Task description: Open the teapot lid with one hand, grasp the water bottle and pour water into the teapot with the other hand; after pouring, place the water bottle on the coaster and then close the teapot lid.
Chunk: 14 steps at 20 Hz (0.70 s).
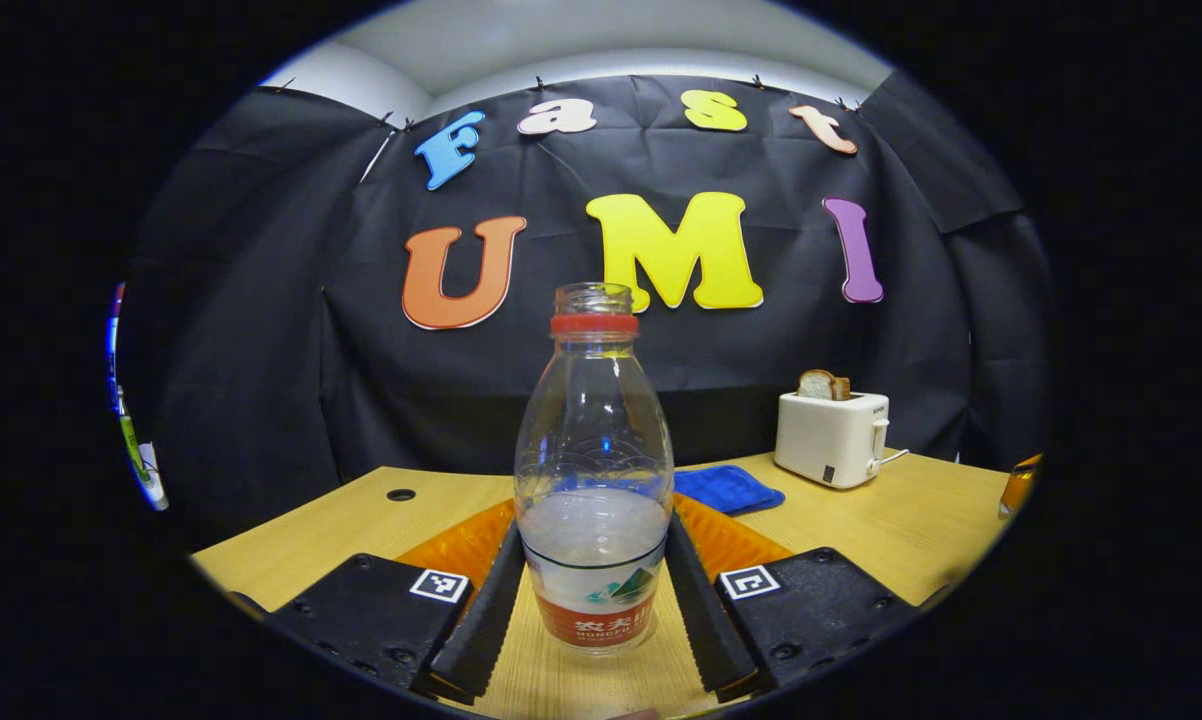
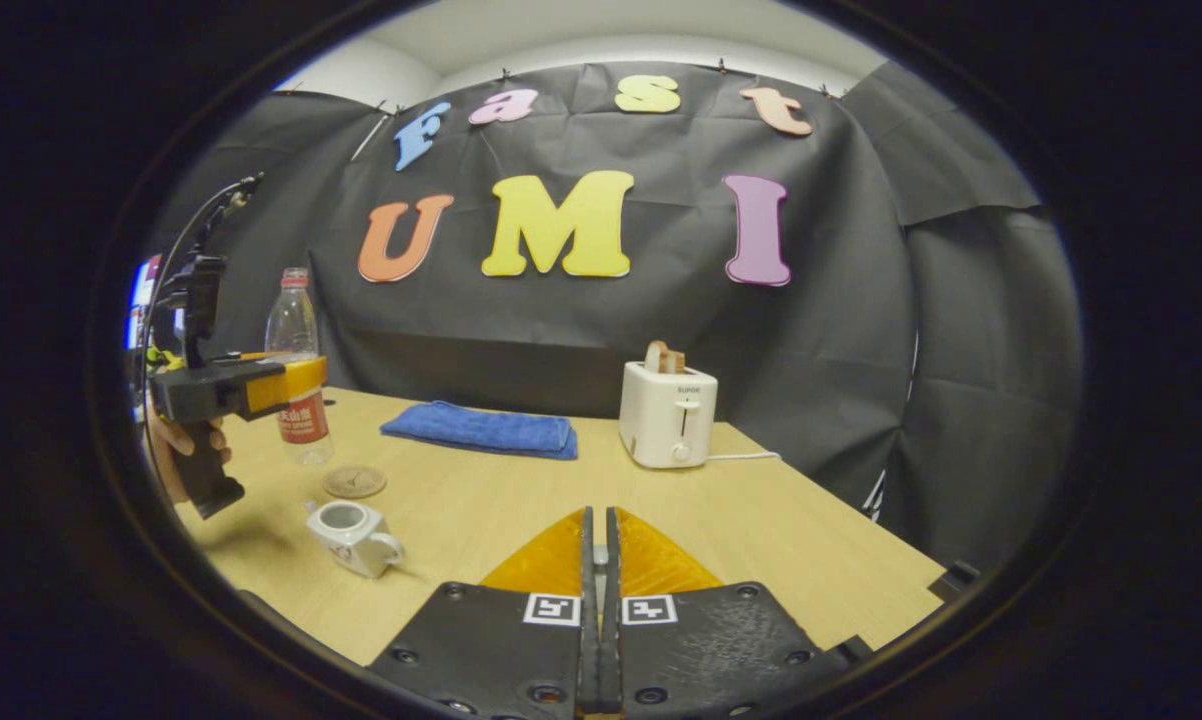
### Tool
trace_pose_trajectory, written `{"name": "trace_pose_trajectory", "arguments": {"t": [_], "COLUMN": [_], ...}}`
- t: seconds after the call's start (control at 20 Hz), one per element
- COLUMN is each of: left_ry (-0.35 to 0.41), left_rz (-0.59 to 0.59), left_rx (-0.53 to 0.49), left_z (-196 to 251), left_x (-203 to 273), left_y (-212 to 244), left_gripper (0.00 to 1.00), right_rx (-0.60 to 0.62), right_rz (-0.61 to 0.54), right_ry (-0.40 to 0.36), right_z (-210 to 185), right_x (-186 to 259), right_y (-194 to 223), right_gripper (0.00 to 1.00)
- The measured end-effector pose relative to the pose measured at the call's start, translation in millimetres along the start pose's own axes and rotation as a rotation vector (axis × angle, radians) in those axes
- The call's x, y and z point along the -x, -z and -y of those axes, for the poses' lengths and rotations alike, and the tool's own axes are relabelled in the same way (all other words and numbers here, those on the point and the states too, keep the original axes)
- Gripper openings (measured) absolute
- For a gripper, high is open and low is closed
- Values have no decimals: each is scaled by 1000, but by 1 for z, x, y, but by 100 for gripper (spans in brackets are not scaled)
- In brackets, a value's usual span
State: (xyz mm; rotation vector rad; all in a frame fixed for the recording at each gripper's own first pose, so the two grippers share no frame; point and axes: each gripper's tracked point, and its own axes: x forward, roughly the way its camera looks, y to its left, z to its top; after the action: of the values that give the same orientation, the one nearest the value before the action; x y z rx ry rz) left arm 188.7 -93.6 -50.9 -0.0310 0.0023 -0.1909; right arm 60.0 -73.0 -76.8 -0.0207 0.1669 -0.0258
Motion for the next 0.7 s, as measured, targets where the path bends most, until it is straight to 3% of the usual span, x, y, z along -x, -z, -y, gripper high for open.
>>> {"name": "trace_pose_trajectory", "arguments": {"t": [0.05, 0.35, 0.7], "left_ry": [4, 12, 22], "left_rz": [-5, -60, -57], "left_rx": [5, 23, 2], "left_z": [-2, 1, 3], "left_x": [-6, -35, -44], "left_y": [5, 36, 40], "left_gripper": [76, 77, 77], "right_rx": [-1, 29, 25], "right_rz": [-5, 4, -12], "right_ry": [2, -3, -9], "right_z": [1, -7, -8], "right_x": [-1, 1, -4], "right_y": [2, -1, 5], "right_gripper": [1, 0, 1]}}
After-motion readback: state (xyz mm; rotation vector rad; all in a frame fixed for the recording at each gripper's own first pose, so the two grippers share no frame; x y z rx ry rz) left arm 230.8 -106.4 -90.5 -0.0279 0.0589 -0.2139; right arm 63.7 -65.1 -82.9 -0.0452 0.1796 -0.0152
